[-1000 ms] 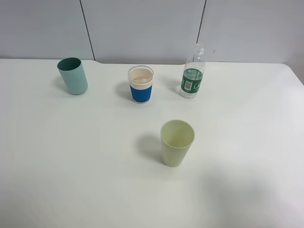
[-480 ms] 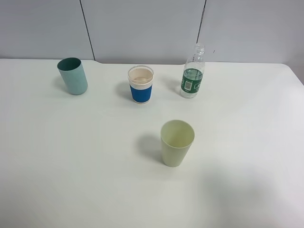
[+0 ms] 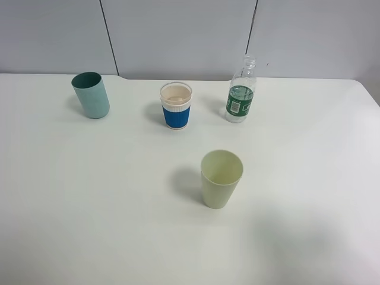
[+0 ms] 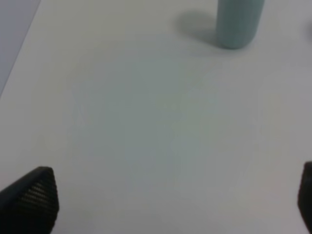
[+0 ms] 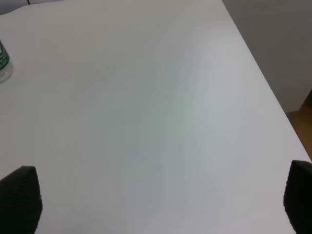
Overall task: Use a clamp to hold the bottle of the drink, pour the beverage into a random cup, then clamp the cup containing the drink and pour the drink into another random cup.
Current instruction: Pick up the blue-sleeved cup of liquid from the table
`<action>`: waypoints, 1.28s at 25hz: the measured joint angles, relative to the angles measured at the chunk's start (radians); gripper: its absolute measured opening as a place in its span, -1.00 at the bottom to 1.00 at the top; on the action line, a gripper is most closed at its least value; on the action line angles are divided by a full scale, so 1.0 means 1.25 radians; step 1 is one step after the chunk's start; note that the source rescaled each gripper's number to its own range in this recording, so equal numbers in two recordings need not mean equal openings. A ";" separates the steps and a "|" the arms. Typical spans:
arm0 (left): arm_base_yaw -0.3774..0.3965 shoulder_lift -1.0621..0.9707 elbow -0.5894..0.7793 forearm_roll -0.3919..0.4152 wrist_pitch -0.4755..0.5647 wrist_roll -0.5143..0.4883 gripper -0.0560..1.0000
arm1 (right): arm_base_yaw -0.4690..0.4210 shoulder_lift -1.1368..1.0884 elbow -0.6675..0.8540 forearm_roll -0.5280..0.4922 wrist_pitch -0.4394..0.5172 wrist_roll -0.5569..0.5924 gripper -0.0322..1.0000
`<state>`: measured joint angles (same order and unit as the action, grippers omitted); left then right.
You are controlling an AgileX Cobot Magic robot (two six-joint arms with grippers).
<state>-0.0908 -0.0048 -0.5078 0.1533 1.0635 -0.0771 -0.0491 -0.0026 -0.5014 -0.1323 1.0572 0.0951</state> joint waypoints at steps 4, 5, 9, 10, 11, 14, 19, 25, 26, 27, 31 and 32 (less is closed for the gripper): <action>0.000 0.000 0.000 0.000 0.000 0.000 1.00 | 0.000 0.000 0.000 0.000 0.000 0.000 1.00; 0.000 0.000 0.000 0.000 0.000 0.000 1.00 | 0.000 0.000 0.000 0.000 0.000 0.000 1.00; 0.000 0.000 0.000 0.001 -0.001 0.000 1.00 | 0.000 0.000 0.000 0.000 0.000 0.000 1.00; 0.000 0.000 0.000 0.001 -0.002 0.000 1.00 | 0.000 0.000 0.000 0.000 0.000 0.000 1.00; 0.000 0.000 0.001 0.001 -0.004 0.000 1.00 | 0.000 0.000 0.000 0.000 0.000 0.000 1.00; 0.000 0.000 0.001 0.001 -0.006 0.000 1.00 | 0.000 0.000 0.000 0.000 0.000 0.000 1.00; 0.000 0.000 0.002 0.001 -0.006 0.000 1.00 | 0.000 0.000 0.000 0.000 0.000 0.000 1.00; 0.000 0.000 0.002 0.002 -0.006 0.000 1.00 | 0.000 0.000 0.000 0.000 0.000 0.000 1.00; 0.000 0.000 0.002 0.002 -0.006 0.000 1.00 | 0.000 0.000 0.000 0.000 0.000 0.000 1.00; 0.000 0.000 0.002 0.002 -0.006 0.000 1.00 | 0.000 0.000 0.000 0.000 0.000 0.000 1.00; 0.000 0.000 0.002 0.002 -0.006 0.000 1.00 | 0.000 0.000 0.000 0.000 0.000 0.000 1.00; 0.000 0.000 0.002 0.002 -0.006 0.000 1.00 | 0.000 0.000 0.000 0.000 0.000 0.000 1.00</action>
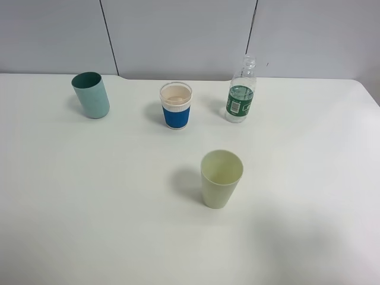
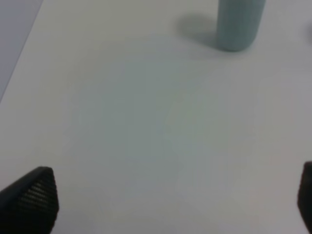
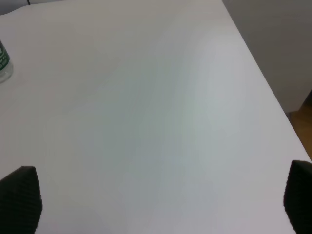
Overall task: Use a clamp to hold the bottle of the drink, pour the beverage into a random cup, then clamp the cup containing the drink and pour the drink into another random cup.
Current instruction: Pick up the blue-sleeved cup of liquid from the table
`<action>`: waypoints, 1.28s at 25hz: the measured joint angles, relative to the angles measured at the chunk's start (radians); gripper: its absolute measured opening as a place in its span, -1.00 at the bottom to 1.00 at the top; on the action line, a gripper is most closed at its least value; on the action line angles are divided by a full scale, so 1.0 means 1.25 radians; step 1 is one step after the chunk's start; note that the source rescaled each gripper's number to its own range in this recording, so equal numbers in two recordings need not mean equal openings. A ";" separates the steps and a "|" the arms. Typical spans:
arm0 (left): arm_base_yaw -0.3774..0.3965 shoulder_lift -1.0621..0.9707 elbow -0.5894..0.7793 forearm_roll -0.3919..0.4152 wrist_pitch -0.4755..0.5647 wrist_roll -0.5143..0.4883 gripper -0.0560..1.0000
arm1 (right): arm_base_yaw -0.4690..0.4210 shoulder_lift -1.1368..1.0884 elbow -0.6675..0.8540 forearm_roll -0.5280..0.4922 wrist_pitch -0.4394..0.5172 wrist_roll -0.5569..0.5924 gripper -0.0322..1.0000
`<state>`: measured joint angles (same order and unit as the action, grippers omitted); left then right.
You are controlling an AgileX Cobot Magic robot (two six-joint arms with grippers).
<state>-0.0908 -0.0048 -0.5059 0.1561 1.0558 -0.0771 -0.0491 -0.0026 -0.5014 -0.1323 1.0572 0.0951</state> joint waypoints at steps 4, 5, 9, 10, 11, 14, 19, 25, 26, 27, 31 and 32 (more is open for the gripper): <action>0.000 0.000 0.000 0.000 0.000 0.000 1.00 | 0.000 0.000 0.000 0.000 0.000 0.000 1.00; 0.000 0.000 0.000 0.000 0.000 0.000 1.00 | 0.000 0.000 0.000 0.000 0.000 0.000 1.00; 0.000 0.000 0.000 0.000 0.000 0.000 1.00 | 0.000 0.000 0.000 0.000 0.000 0.000 1.00; 0.000 0.000 0.000 0.000 0.000 0.000 1.00 | 0.000 0.000 0.000 0.000 0.000 0.000 1.00; 0.000 0.000 0.000 0.000 0.000 0.000 1.00 | 0.000 0.000 0.000 0.000 0.000 0.000 1.00; 0.000 0.000 0.000 0.000 0.000 0.000 1.00 | 0.000 0.000 0.000 0.000 0.000 0.000 1.00; 0.000 0.000 0.000 0.000 0.000 0.000 1.00 | 0.000 0.000 0.000 0.000 0.000 0.000 1.00; 0.000 0.000 0.000 0.001 0.000 0.000 1.00 | 0.000 0.000 0.000 0.000 0.000 0.000 1.00; 0.000 0.000 0.000 0.001 0.000 0.000 1.00 | 0.000 0.000 0.000 0.000 0.000 0.000 1.00; 0.000 0.000 0.000 0.001 0.000 0.000 1.00 | 0.000 0.000 0.000 0.000 0.000 0.000 1.00; 0.000 0.000 0.000 0.001 0.000 0.000 1.00 | 0.000 0.000 0.000 0.000 0.000 0.000 1.00; 0.000 0.000 0.000 0.001 0.000 0.000 1.00 | 0.000 0.000 0.000 0.000 0.000 0.000 1.00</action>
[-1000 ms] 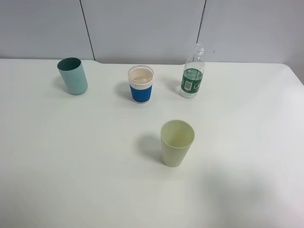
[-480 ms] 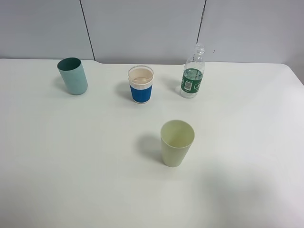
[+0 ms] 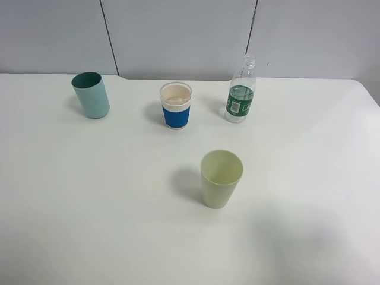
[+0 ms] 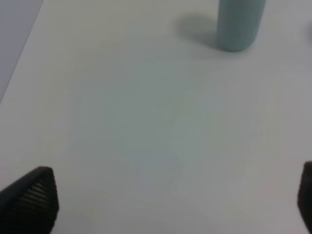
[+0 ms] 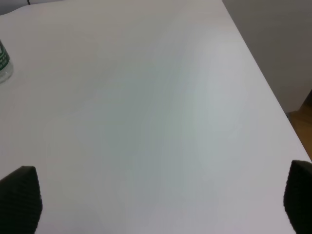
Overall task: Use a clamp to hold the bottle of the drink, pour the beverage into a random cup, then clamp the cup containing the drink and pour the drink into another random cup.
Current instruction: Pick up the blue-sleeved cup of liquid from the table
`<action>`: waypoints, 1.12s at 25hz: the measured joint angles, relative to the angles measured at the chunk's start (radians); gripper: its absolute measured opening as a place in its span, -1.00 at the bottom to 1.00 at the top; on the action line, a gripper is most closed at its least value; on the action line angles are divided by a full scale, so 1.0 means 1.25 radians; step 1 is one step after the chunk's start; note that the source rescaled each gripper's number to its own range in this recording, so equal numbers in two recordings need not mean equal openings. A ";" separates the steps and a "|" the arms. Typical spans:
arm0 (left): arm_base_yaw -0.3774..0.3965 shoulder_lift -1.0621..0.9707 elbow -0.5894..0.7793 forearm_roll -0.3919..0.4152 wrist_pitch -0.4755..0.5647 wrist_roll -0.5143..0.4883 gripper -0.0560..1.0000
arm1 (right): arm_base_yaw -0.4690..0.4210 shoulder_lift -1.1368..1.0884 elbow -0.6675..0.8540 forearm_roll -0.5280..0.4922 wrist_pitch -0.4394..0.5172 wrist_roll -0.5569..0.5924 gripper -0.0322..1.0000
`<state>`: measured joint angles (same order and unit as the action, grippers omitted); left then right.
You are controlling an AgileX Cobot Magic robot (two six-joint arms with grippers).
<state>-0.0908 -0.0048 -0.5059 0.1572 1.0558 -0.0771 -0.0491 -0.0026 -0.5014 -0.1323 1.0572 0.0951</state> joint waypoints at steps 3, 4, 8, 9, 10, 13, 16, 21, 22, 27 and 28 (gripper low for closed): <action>0.000 0.000 0.000 0.000 0.000 0.000 1.00 | 0.000 0.000 0.000 0.000 0.000 0.000 1.00; 0.000 0.000 0.000 0.000 0.000 0.000 1.00 | 0.000 0.000 0.000 0.000 0.000 0.000 1.00; 0.000 0.000 0.000 0.000 0.000 0.000 1.00 | 0.000 0.000 0.000 0.000 0.000 0.000 1.00; 0.000 0.000 0.000 0.000 0.000 0.000 1.00 | 0.000 0.000 0.000 0.000 0.000 0.000 1.00; 0.000 0.000 0.000 0.000 0.000 0.000 1.00 | 0.000 0.000 0.000 0.000 0.000 0.000 1.00; 0.000 0.000 0.000 0.000 0.000 0.000 1.00 | 0.000 0.000 0.000 0.000 0.000 0.000 1.00; 0.000 0.000 0.000 0.000 0.000 0.000 1.00 | 0.000 0.000 0.000 0.000 0.000 0.000 1.00; 0.000 0.000 0.000 0.000 0.000 0.000 1.00 | 0.000 0.000 0.000 0.000 0.000 0.000 1.00; 0.000 0.000 0.000 0.000 0.000 0.000 1.00 | 0.000 0.000 0.000 0.000 0.000 0.000 1.00; 0.000 0.000 0.000 0.000 -0.001 0.000 1.00 | 0.000 0.000 0.000 0.000 0.000 0.000 1.00; 0.000 0.000 0.000 0.000 -0.001 0.000 1.00 | 0.000 0.000 0.000 0.000 0.000 0.000 1.00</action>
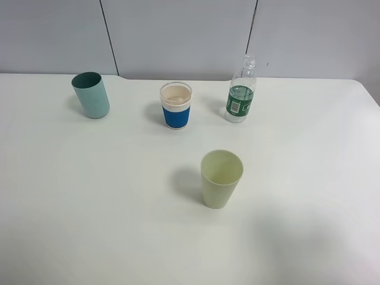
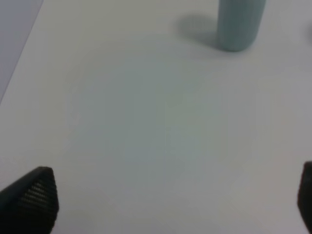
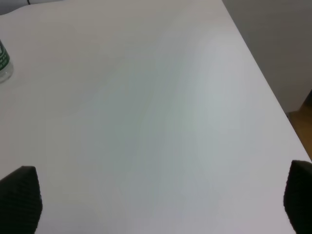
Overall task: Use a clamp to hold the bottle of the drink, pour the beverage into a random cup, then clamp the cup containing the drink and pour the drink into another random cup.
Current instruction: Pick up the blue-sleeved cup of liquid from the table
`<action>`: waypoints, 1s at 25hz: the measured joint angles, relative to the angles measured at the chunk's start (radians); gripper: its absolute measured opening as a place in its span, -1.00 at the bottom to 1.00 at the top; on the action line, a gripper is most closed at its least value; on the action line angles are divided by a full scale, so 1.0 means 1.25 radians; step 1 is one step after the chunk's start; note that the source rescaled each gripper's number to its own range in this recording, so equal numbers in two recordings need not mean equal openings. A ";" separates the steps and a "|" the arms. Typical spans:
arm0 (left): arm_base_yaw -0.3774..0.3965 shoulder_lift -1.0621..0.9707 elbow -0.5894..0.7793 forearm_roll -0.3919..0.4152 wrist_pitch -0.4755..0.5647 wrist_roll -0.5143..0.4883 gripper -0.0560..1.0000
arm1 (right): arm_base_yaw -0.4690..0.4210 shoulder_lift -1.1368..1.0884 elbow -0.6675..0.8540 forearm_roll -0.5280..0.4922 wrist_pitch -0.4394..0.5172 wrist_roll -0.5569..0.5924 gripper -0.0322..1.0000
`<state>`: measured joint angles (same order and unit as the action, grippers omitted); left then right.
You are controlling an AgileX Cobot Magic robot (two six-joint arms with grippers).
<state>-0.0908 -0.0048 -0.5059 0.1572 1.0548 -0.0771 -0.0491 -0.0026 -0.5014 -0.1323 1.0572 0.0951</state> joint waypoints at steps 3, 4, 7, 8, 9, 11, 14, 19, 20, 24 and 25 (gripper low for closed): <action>0.000 0.000 0.000 0.000 0.000 0.000 1.00 | 0.000 0.000 0.000 0.000 0.000 0.000 1.00; 0.000 0.000 0.000 0.000 0.000 0.000 1.00 | 0.000 0.000 0.000 0.000 0.000 0.000 1.00; 0.000 0.000 0.000 0.001 0.000 -0.001 1.00 | 0.000 0.000 0.000 0.000 0.000 0.000 1.00; 0.000 0.000 0.000 0.004 0.000 -0.005 1.00 | 0.000 0.000 0.000 0.000 0.000 0.000 1.00; 0.000 0.000 0.000 0.009 0.000 -0.009 1.00 | 0.000 0.000 0.000 0.000 0.000 0.000 1.00; 0.000 0.000 0.000 0.018 0.000 -0.023 1.00 | 0.000 0.000 0.000 0.000 0.000 0.000 1.00; 0.000 0.000 0.000 0.024 0.000 -0.029 1.00 | 0.000 0.000 0.000 0.000 0.000 0.000 1.00; 0.000 0.000 0.000 0.025 0.000 -0.031 1.00 | 0.000 0.000 0.000 0.000 0.000 0.000 1.00; 0.000 0.000 0.000 0.025 0.000 -0.031 1.00 | 0.000 0.000 0.000 0.000 0.000 0.000 1.00; 0.000 0.000 0.000 0.015 0.000 -0.026 1.00 | 0.000 0.000 0.000 0.000 0.000 0.000 1.00; 0.000 0.000 0.000 0.007 0.000 -0.021 1.00 | 0.000 0.000 0.000 0.000 0.000 0.000 1.00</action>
<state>-0.0908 -0.0048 -0.5059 0.1663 1.0548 -0.1038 -0.0491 -0.0026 -0.5014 -0.1323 1.0572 0.0951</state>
